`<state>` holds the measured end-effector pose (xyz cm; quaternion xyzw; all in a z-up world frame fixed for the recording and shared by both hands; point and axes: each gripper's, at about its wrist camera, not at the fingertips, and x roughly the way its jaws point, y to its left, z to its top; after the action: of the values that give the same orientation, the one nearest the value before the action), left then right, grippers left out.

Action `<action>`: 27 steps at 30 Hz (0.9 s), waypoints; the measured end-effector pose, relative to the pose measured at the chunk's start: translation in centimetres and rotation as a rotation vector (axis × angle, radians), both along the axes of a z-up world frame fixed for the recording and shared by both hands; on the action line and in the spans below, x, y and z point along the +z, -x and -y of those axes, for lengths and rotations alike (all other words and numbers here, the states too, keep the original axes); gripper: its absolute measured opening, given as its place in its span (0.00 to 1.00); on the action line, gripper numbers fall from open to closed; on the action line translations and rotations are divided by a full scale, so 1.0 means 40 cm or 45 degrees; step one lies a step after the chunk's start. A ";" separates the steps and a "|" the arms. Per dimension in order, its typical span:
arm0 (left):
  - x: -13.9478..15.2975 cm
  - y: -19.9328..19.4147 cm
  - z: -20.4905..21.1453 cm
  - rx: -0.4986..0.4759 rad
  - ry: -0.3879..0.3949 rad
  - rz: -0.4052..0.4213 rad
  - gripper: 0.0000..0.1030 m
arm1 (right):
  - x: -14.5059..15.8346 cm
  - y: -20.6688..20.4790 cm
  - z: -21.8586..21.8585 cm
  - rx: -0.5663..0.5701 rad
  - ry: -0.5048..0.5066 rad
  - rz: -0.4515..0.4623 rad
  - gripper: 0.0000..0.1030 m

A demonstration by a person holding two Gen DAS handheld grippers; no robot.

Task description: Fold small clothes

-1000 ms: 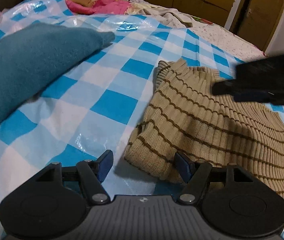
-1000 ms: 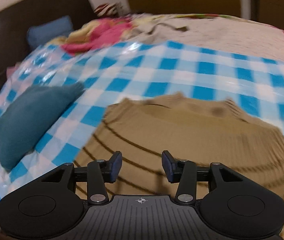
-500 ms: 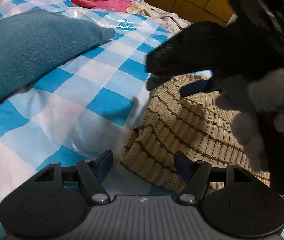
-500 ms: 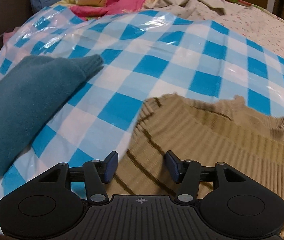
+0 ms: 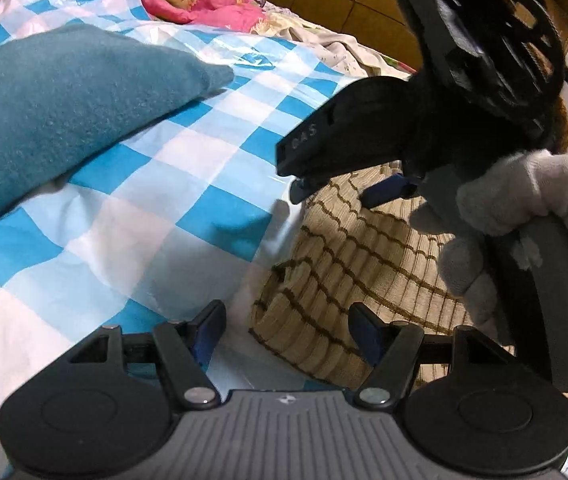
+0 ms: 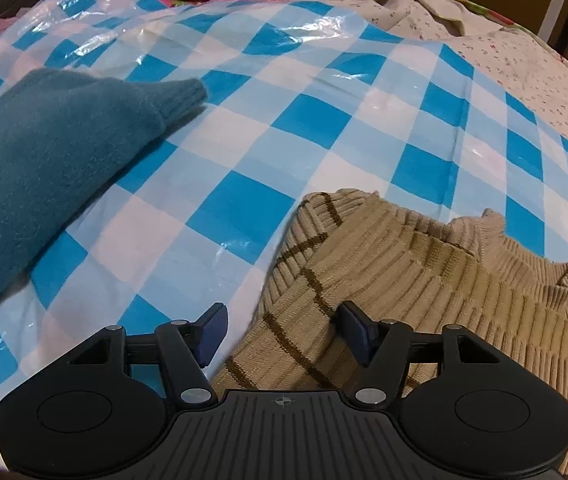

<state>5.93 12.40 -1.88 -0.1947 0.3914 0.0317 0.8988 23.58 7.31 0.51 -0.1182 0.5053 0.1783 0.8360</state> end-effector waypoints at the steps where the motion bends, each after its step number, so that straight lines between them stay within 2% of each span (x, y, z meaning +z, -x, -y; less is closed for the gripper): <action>1: 0.003 0.003 -0.001 0.010 -0.009 0.009 0.75 | 0.000 0.001 0.003 -0.004 0.001 0.004 0.60; 3: 0.009 0.009 -0.005 0.032 -0.020 0.032 0.75 | 0.013 0.006 0.017 -0.013 -0.023 0.014 0.60; 5: 0.008 0.006 -0.002 0.034 -0.034 0.032 0.75 | 0.053 0.024 0.059 -0.038 -0.121 0.047 0.60; 9: 0.009 0.001 0.020 0.007 -0.095 0.033 0.75 | 0.104 0.063 0.206 -0.157 -0.282 0.071 0.60; 13: 0.011 0.004 0.029 0.004 -0.139 0.032 0.75 | 0.092 0.090 0.321 -0.260 -0.277 0.060 0.60; 17: 0.021 0.013 0.048 0.004 -0.215 0.073 0.75 | 0.073 0.121 0.419 -0.366 -0.330 0.040 0.60; 21: 0.039 0.025 0.081 -0.037 -0.292 0.129 0.75 | 0.073 0.165 0.531 -0.483 -0.373 0.056 0.60; 27: 0.076 0.025 0.142 -0.144 -0.341 0.211 0.75 | 0.076 0.248 0.748 -0.716 -0.449 0.124 0.60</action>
<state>4.94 6.72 1.16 -0.0528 0.3186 0.0168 0.9463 13.67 -22.60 3.53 0.1640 0.4387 0.0196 0.8833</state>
